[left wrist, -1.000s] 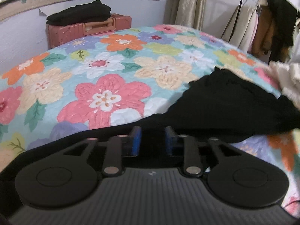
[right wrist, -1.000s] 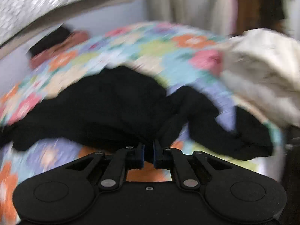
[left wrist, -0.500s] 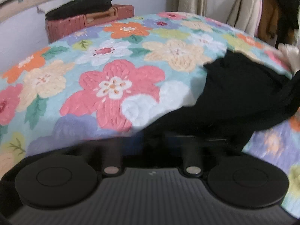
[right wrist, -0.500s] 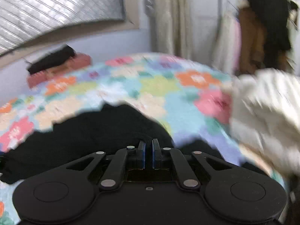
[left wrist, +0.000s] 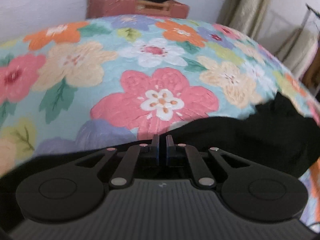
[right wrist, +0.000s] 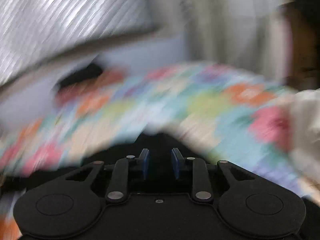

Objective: Fold clothes

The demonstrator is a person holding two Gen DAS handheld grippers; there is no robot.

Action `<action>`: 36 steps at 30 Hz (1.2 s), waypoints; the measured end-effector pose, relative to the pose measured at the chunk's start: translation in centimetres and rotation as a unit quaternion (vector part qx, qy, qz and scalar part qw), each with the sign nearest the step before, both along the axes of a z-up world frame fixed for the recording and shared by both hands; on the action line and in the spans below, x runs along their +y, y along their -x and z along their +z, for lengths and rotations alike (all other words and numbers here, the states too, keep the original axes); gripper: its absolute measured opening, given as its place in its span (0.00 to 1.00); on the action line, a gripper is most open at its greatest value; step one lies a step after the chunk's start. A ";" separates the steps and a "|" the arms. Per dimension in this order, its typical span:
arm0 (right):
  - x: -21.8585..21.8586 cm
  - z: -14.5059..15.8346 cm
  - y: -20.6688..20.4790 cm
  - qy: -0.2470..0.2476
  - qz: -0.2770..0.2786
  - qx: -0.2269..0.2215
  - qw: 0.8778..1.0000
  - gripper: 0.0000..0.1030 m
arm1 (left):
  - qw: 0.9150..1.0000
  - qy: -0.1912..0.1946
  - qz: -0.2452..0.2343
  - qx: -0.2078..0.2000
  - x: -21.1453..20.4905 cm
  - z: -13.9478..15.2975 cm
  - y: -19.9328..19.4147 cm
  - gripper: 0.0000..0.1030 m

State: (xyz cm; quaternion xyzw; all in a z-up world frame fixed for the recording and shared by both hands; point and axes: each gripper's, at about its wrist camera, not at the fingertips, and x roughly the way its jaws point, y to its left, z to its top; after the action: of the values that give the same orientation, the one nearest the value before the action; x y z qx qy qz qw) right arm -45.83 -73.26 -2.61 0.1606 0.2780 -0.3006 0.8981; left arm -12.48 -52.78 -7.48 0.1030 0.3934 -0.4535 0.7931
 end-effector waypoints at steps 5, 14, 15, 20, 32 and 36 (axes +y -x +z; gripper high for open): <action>6.3 -1.9 -6.0 0.005 0.186 0.053 0.981 0.73 | 0.999 -0.017 -0.045 0.012 -0.6 -0.5 1.1 0.84; 15.1 -7.0 -13.9 0.199 0.250 0.108 0.941 0.79 | 0.996 0.004 -0.071 -0.052 0.2 2.2 2.4 0.76; 14.7 -6.7 -14.3 0.206 0.236 0.105 0.944 0.58 | 0.996 0.008 -0.071 -0.061 0.3 2.6 2.5 0.74; 11.8 -4.3 -14.1 0.191 0.176 0.068 0.963 0.19 | 0.990 0.048 -0.093 -0.096 1.1 4.5 3.1 0.71; 6.2 -0.2 -8.3 -0.083 0.145 -0.147 0.975 0.15 | 0.953 0.084 -0.280 -0.080 -0.6 4.1 10.3 0.84; 6.3 0.4 -6.9 -0.102 0.161 -0.169 0.967 0.13 | 0.947 0.055 -0.266 -0.171 -1.4 3.5 13.0 0.80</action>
State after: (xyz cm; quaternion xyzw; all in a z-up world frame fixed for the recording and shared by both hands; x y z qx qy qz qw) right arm -38.93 -66.94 -2.22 0.2535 0.1732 -0.0908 0.9474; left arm -25.43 -54.17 -3.98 0.2361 0.1841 -0.6445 0.7035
